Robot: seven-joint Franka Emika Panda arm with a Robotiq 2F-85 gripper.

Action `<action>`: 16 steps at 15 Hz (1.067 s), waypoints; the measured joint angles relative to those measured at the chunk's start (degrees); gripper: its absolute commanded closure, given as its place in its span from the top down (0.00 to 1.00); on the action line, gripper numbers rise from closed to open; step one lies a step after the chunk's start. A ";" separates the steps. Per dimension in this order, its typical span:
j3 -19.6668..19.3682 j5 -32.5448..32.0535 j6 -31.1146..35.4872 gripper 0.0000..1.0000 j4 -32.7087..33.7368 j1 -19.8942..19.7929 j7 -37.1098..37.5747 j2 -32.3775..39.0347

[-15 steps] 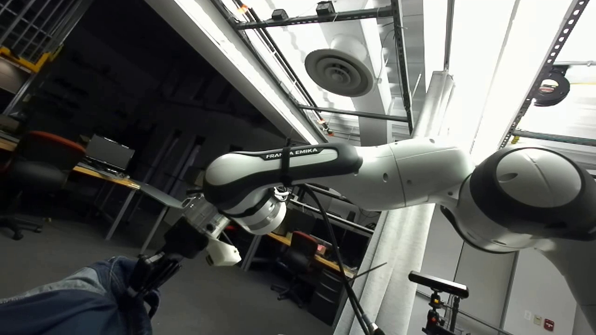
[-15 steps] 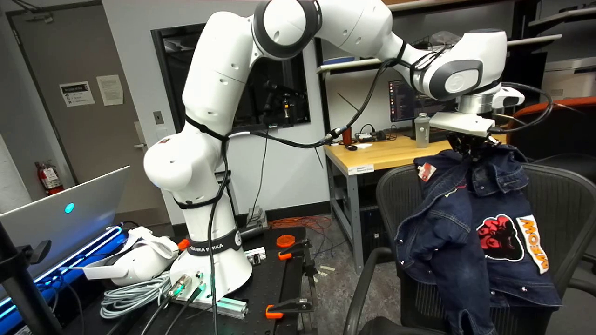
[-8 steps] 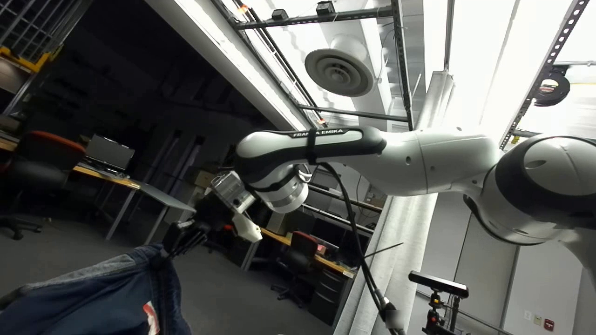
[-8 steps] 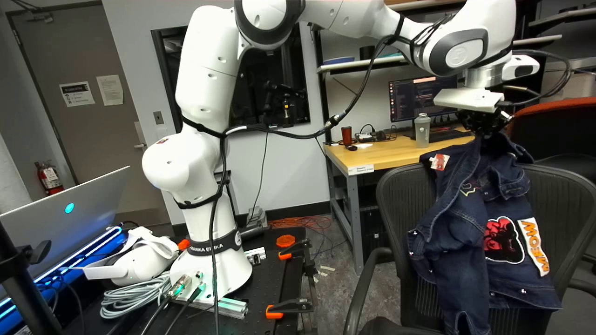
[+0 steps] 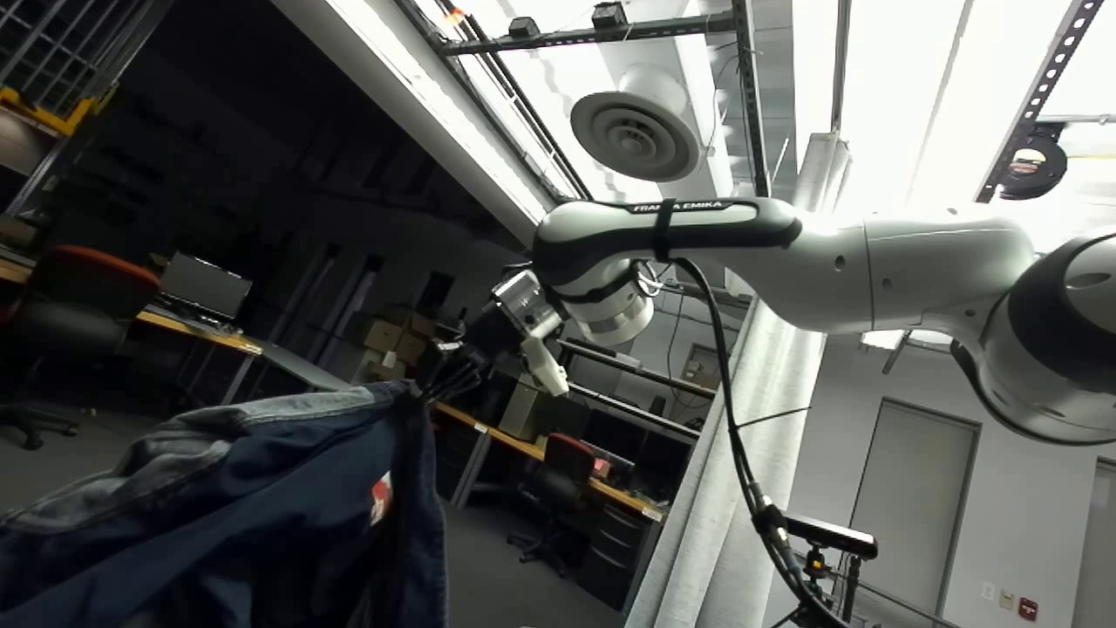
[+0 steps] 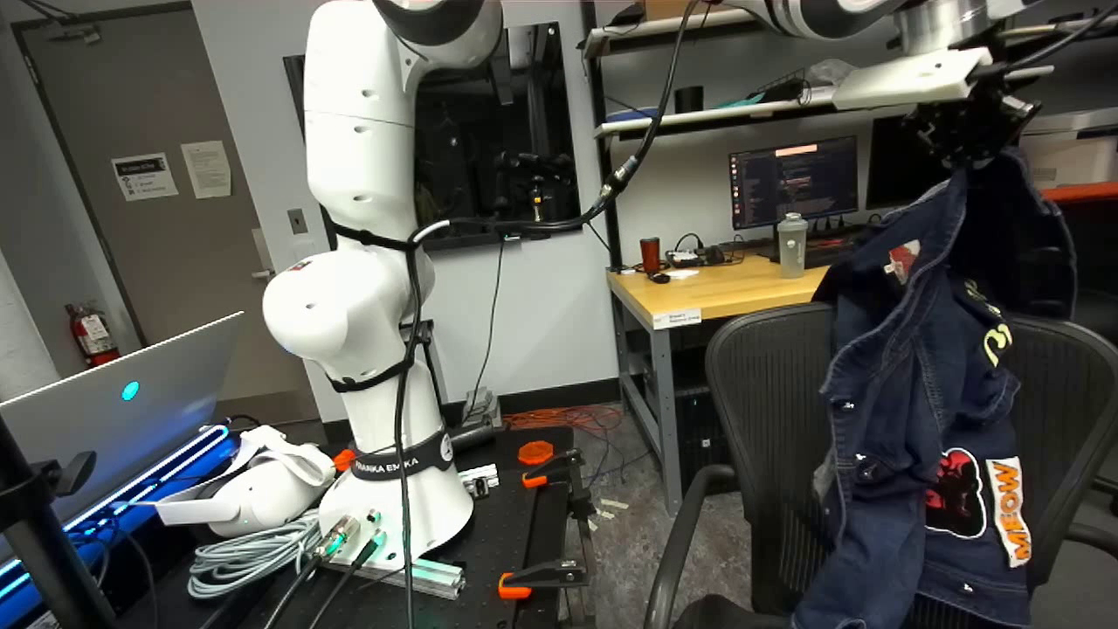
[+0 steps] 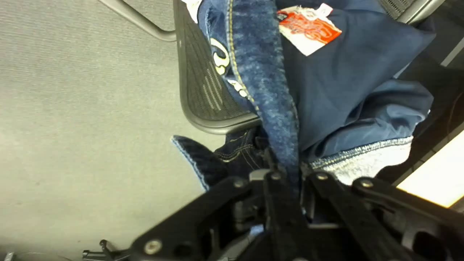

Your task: Remove the jean jacket from the backrest of the black chair

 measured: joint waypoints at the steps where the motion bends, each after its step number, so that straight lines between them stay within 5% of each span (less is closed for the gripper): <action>1: -0.84 0.00 -0.41 0.03 0.16 -0.30 0.45 -0.98; 16: -10.99 0.32 -2.88 0.03 2.15 -3.30 5.86 -7.47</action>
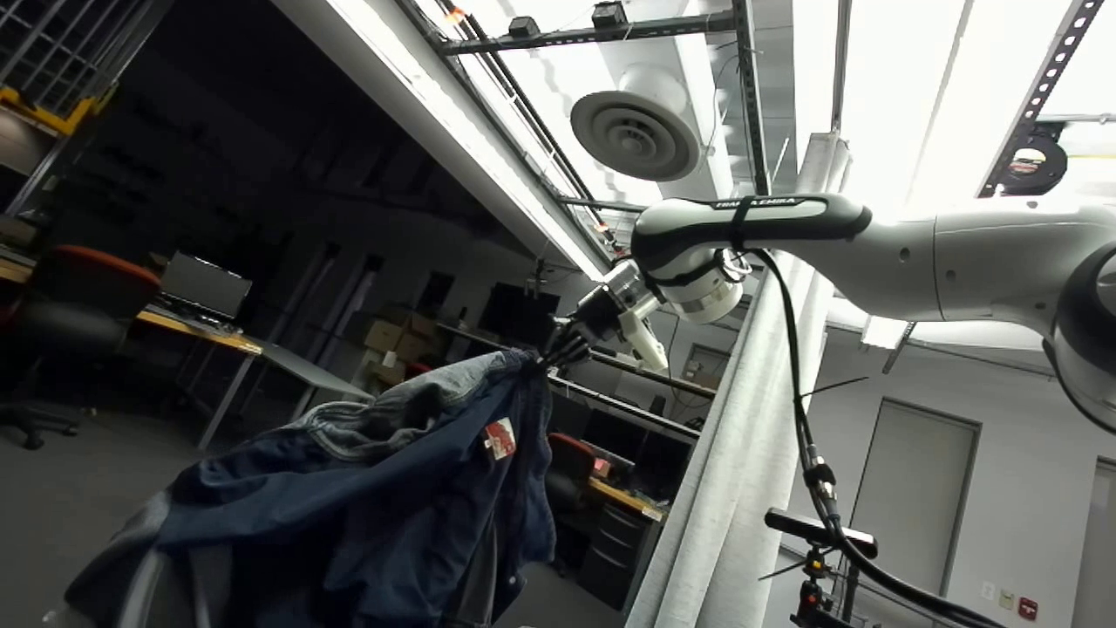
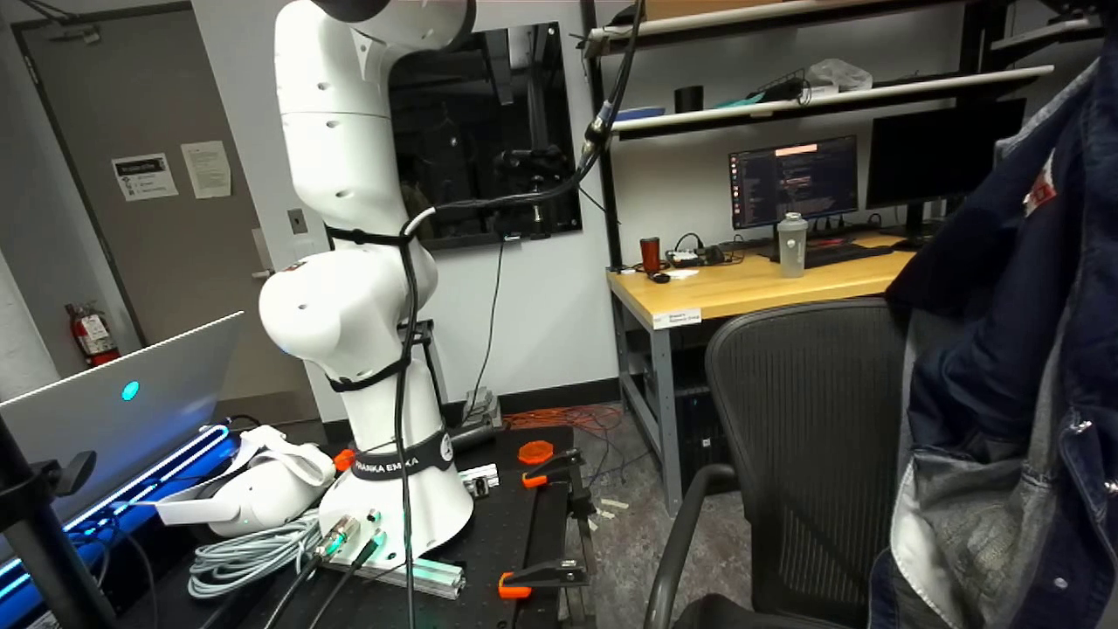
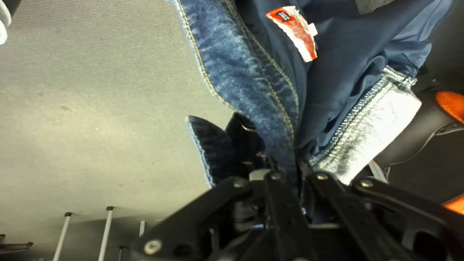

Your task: Remove the jean jacket from the backrest of the black chair

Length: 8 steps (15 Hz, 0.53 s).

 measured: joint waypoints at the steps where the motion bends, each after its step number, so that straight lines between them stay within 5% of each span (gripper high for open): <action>1: -0.54 0.11 -0.16 0.03 0.00 -0.46 0.00 -0.23; 8: -4.59 0.67 -1.42 0.03 -0.10 -3.71 0.00 -2.28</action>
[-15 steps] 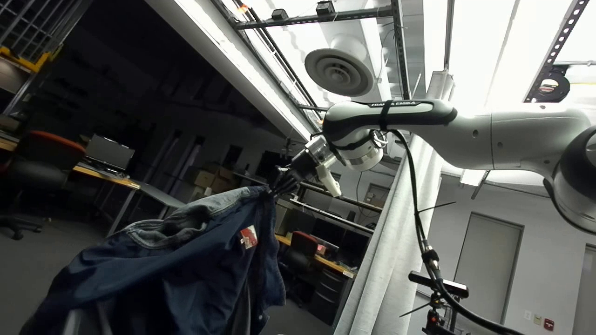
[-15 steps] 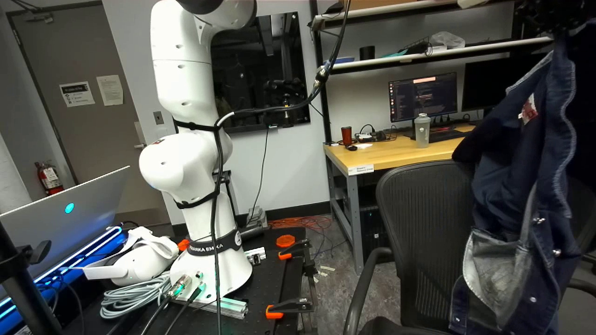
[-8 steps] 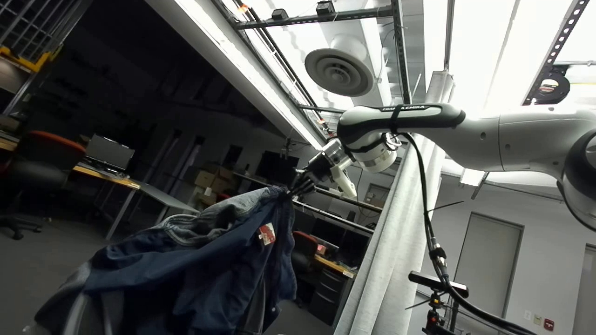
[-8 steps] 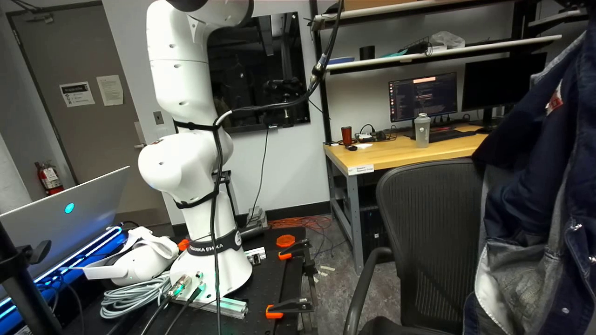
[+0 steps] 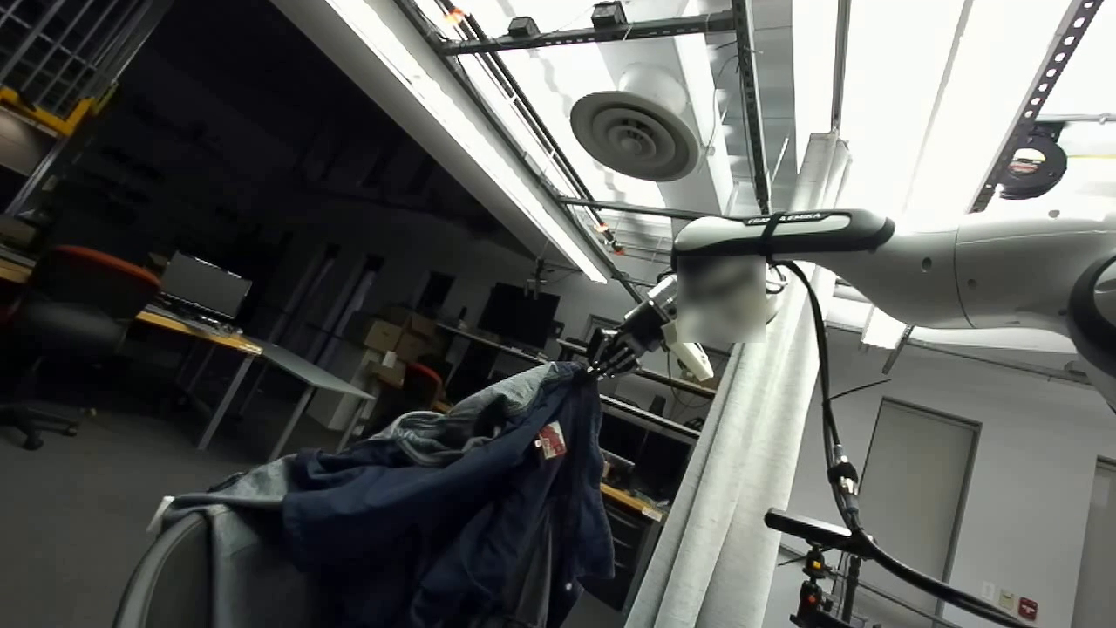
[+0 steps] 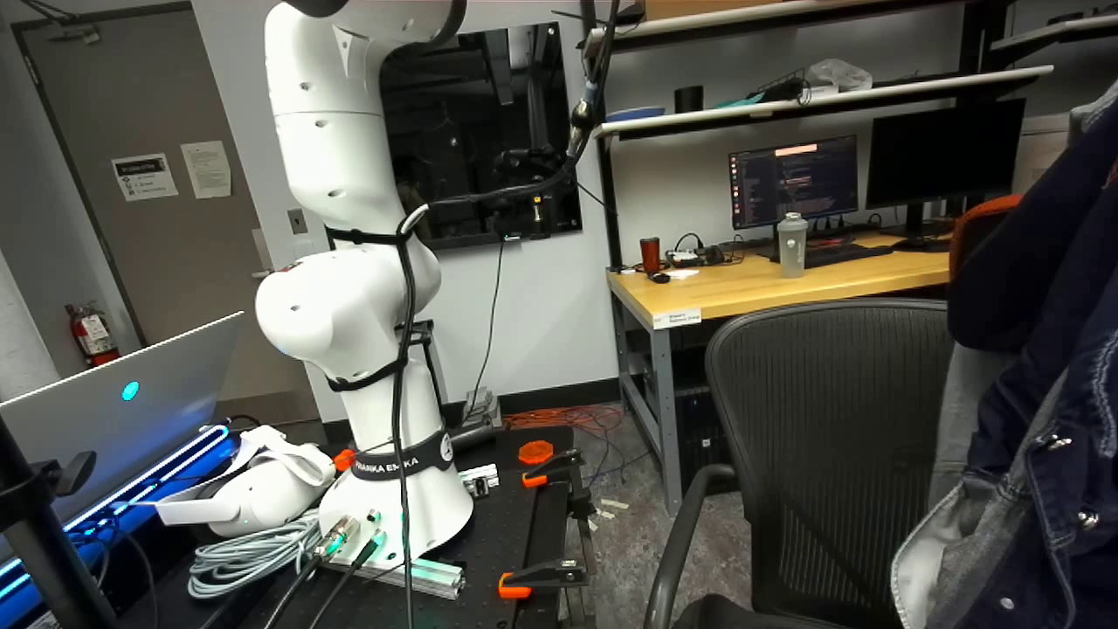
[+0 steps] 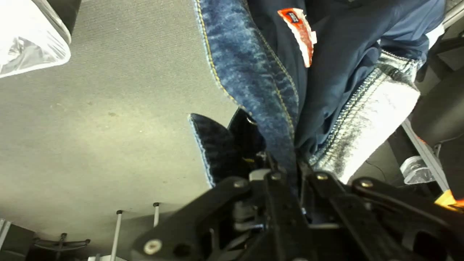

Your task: Remove the jean jacket from the backrest of the black chair

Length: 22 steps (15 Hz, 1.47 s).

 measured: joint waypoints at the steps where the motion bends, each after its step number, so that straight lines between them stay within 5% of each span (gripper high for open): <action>1: -0.46 0.00 -0.30 0.03 0.00 -0.32 0.00 -0.14; 22: -6.29 -1.44 -2.55 0.03 -3.19 -3.12 -0.87 -4.86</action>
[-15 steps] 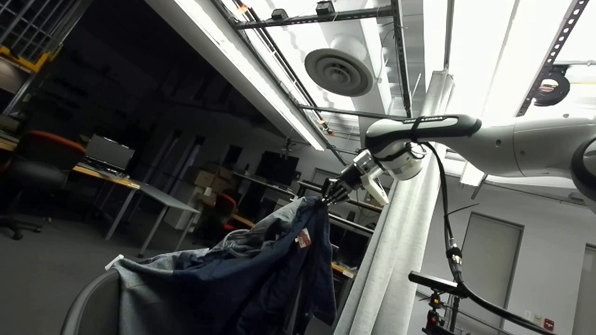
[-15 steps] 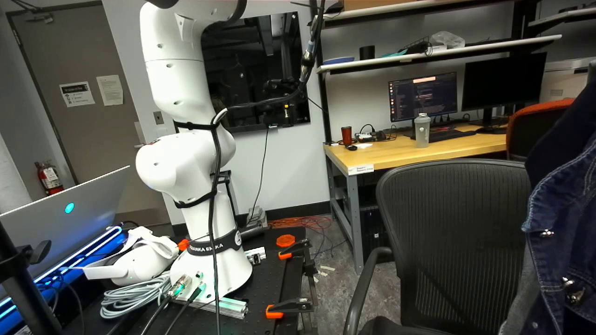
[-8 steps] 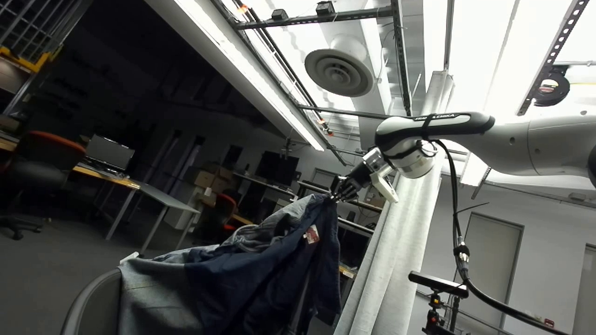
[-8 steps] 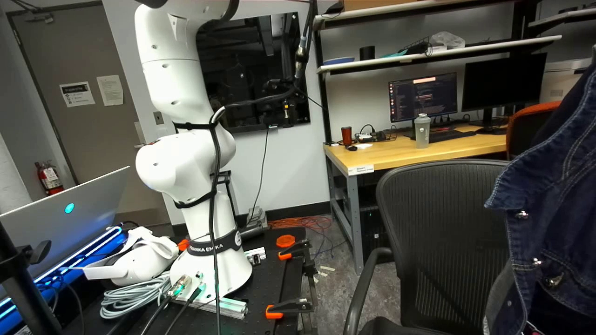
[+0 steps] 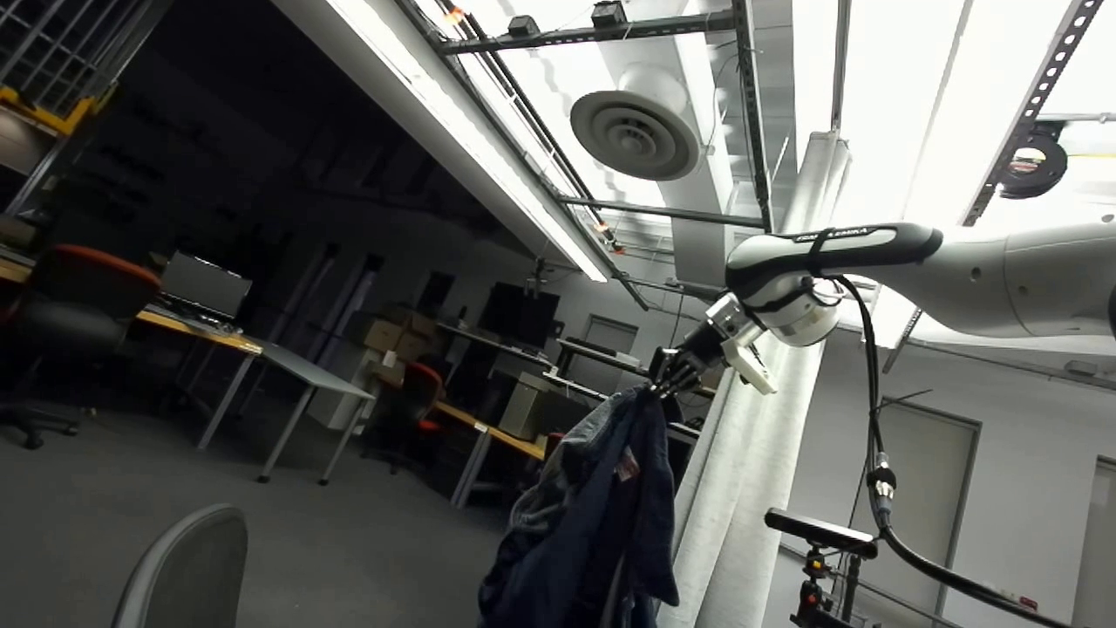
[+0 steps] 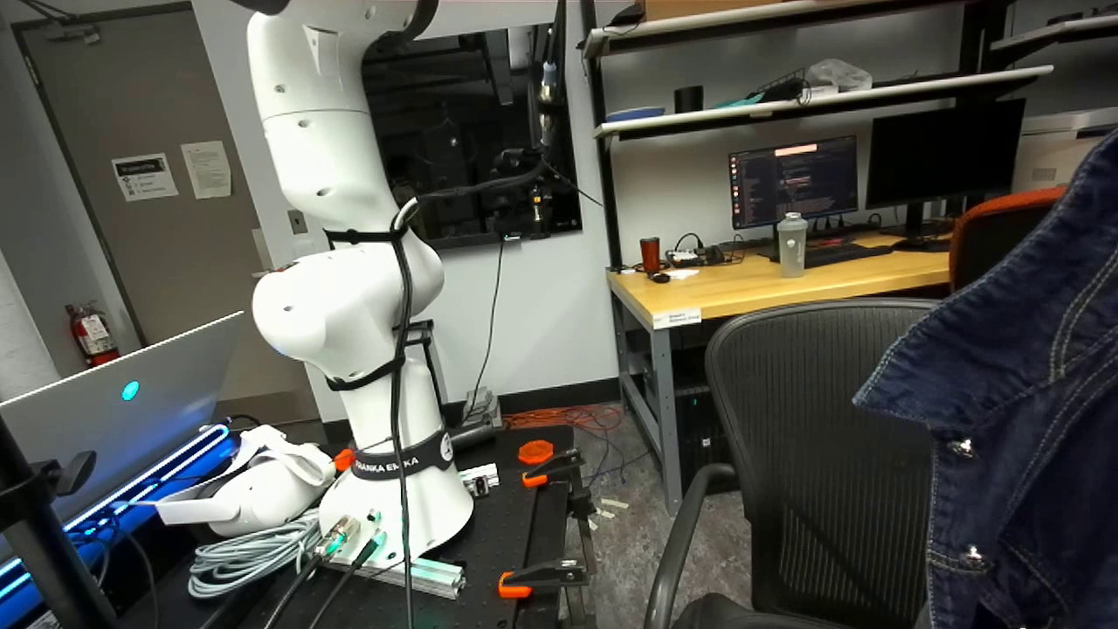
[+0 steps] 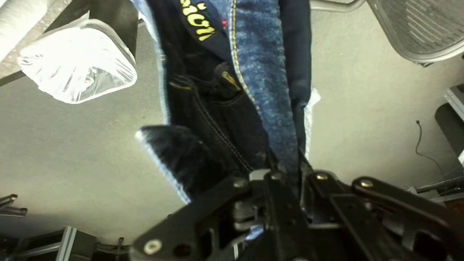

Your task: Remove the jean jacket from the backrest of the black chair

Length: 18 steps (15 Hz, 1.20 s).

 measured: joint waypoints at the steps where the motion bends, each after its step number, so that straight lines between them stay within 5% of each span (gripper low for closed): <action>1: 0.47 -1.10 -0.10 0.03 0.00 0.43 -0.03 -0.04; 12: 7.59 -7.86 -0.16 0.03 -1.48 7.46 -0.62 -2.84; 13: 7.87 -7.86 -0.17 0.35 -2.05 7.82 -0.97 -3.02; 18: 8.84 -9.25 -0.38 0.66 -4.45 9.07 -2.93 -3.75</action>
